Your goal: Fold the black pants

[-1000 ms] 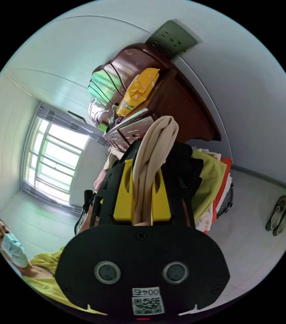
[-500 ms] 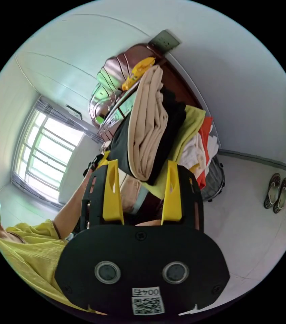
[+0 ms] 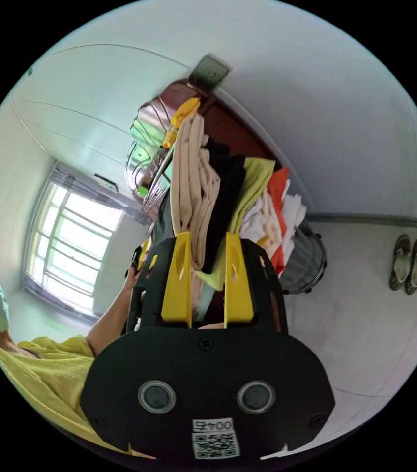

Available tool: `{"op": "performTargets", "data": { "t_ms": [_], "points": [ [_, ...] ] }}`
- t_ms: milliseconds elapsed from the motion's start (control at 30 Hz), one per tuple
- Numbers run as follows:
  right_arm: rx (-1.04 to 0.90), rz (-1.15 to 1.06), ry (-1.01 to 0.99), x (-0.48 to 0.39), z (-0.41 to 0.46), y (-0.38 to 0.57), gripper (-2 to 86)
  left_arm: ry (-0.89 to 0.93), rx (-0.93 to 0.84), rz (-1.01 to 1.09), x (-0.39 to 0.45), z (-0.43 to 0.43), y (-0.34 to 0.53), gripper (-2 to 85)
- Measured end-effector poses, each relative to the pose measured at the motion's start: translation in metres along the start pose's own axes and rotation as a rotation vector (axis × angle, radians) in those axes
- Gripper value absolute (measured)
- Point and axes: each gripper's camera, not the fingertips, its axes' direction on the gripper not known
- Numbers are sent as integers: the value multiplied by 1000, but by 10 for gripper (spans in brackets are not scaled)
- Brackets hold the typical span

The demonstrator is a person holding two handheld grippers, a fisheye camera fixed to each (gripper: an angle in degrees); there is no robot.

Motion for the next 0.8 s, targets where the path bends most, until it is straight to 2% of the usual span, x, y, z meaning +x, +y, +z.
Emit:
{"op": "performTargets", "data": {
  "t_ms": [133, 233, 300, 367, 467, 567, 700, 800],
  "points": [
    [159, -89, 146, -15, -34, -35, 160, -47, 212, 144, 38, -13, 9, 81],
    [209, -129, 150, -30, -34, -65, 195, -10, 135, 360, 94, 46, 10, 41],
    [219, -147, 137, -38, -28, -80, 201, -168, 9, 551, 142, 119, 19, 24],
    [220, -142, 155, -40, -17, -97, 177, -288, -35, 671, 170, 175, 30, 15],
    [185, -152, 108, -36, -1, -114, 73, -448, -26, 819, 203, 255, 44, 6],
    [206, -206, 113, -38, 11, -124, 44, -653, -55, 940, 216, 332, 51, 3],
    [183, -266, 231, -38, 25, -136, 36, -941, -149, 919, 190, 402, 49, 1],
    [160, -221, 254, -11, 40, -136, 31, -935, -152, 748, 167, 403, 33, 1]
  ]
}}
